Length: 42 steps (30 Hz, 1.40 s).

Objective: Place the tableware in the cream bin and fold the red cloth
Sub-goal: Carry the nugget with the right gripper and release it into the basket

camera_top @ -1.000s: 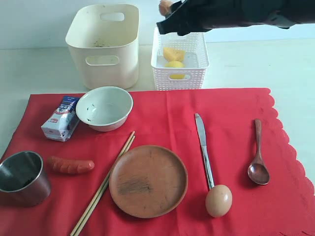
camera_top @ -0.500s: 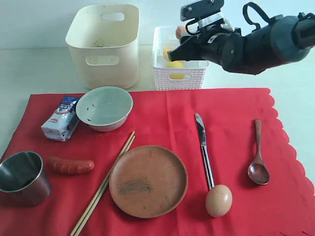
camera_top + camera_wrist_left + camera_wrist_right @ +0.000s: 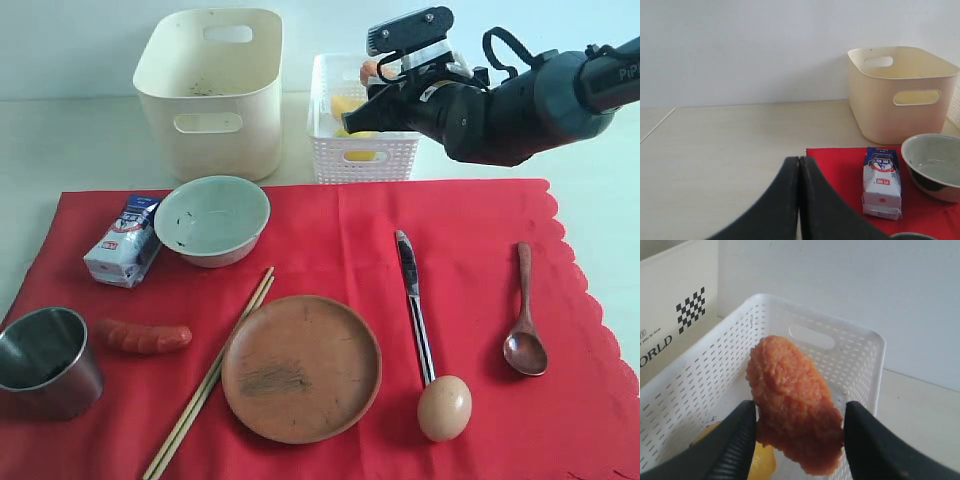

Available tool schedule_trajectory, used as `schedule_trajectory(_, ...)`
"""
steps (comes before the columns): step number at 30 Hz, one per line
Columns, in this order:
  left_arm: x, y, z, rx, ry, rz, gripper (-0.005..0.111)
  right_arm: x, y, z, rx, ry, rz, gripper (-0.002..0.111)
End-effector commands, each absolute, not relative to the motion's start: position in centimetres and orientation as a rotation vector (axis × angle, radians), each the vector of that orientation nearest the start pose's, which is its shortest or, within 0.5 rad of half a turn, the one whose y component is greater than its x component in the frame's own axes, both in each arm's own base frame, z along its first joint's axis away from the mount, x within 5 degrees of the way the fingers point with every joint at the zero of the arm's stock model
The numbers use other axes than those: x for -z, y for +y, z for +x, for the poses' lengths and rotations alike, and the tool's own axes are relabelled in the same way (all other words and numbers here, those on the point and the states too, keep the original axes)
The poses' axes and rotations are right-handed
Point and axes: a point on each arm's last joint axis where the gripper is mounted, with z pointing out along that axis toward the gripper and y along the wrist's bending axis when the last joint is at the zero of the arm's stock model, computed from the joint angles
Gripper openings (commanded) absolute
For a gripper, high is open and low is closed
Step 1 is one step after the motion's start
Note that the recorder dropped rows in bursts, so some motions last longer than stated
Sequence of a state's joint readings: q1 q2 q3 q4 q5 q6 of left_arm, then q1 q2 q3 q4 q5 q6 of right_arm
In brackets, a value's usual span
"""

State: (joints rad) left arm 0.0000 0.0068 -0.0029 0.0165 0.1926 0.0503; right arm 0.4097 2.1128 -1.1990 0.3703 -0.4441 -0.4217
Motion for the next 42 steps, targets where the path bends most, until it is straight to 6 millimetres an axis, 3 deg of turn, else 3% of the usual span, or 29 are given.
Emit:
schedule_trajectory(1,-19.6,0.0,5.6,-0.047,1.676,0.049,0.001,-14.6,16.4,41.9,-0.055,1.902,-0.363,0.031)
schedule_trajectory(9,-19.6,0.0,5.6,-0.047,1.676,0.049,0.001,-14.6,16.5,41.8,-0.054,1.904,-0.376,0.077)
schedule_trajectory(14,-19.6,0.0,5.6,-0.047,1.676,0.049,0.001,-14.7,16.5,41.8,-0.055,1.900,-0.375,0.093)
schedule_trajectory(23,-19.6,0.0,5.6,-0.047,1.676,0.049,0.001,-16.6,16.5,41.4,-0.074,1.903,-0.388,0.093)
schedule_trajectory(42,-19.6,0.0,5.6,-0.047,1.676,0.049,0.001,-16.4,16.6,41.1,-0.049,1.944,-0.475,0.091)
